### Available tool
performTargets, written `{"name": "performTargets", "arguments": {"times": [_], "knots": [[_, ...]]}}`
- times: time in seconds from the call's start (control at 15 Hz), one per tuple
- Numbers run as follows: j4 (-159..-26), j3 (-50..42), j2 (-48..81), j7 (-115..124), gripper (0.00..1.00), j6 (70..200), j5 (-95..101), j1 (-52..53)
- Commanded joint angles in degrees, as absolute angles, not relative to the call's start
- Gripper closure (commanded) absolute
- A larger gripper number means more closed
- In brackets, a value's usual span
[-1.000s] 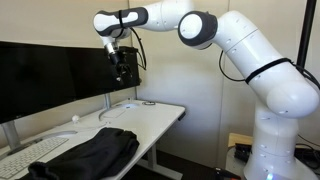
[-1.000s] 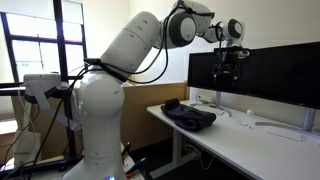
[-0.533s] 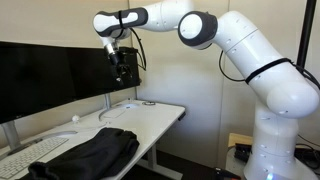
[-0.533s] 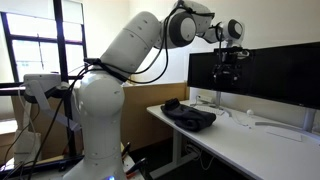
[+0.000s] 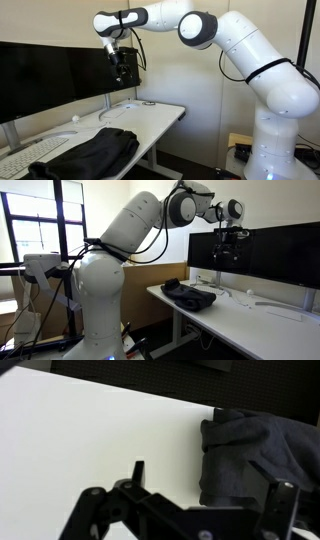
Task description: Fold the trousers in half from right to left.
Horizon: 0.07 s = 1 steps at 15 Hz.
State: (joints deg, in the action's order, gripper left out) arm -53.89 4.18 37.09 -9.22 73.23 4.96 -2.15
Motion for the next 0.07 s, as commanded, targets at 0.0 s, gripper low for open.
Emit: {"name": "performTargets", "arguments": {"times": [0.0], "knots": [[-53.9,4.2,37.1,-9.2,0.0,73.2,5.0,-2.1]]}}
